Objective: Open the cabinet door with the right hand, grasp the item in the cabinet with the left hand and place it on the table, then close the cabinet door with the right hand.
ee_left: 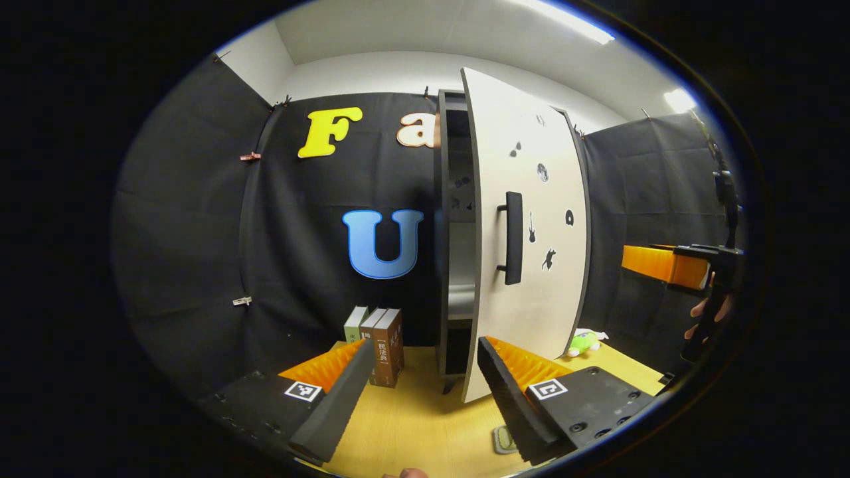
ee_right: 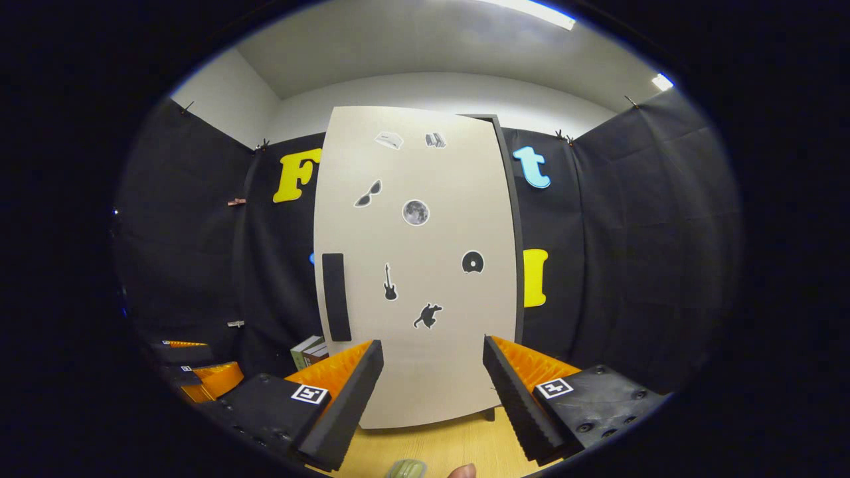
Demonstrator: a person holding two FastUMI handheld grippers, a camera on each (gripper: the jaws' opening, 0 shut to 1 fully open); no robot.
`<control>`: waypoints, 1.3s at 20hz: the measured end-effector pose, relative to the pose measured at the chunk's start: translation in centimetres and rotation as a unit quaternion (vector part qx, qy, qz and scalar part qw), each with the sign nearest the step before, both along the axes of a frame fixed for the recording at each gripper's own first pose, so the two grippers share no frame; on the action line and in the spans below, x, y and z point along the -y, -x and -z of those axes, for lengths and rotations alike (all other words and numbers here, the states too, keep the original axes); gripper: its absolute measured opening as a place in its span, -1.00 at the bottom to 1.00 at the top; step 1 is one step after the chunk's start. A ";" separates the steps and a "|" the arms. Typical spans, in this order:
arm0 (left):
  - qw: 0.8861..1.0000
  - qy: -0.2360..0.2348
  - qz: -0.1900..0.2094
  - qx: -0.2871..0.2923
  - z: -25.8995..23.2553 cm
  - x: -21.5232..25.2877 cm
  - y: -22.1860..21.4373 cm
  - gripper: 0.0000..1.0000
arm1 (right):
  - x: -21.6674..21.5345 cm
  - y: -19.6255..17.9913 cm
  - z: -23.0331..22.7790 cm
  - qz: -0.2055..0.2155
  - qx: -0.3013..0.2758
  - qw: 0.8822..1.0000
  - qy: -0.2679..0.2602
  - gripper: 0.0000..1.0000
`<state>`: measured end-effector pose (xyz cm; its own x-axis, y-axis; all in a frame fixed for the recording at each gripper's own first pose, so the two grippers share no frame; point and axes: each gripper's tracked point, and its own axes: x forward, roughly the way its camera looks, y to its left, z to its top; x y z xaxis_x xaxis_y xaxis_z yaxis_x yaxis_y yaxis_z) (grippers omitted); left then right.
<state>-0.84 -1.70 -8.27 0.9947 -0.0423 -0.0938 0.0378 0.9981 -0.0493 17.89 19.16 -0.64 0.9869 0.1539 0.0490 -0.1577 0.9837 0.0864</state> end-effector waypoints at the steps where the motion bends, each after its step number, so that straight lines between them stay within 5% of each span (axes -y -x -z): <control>1: 1.000 0.002 0.000 -0.001 0.3 0.0 0.0 0.94 | -0.2 0.0 0.1 0.000 0.000 1.000 0.002 0.94; 26: 1.000 -0.007 -0.008 0.000 0.5 -1.0 0.1 0.94 | -1.4 0.4 0.6 -0.014 -0.009 1.000 0.011 0.94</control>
<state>-0.93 -0.68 -8.73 0.9953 -0.0258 -0.0934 0.0225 0.9991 -0.0360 17.48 20.60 -1.26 0.9828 0.1824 0.0283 -0.1840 0.9805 0.0685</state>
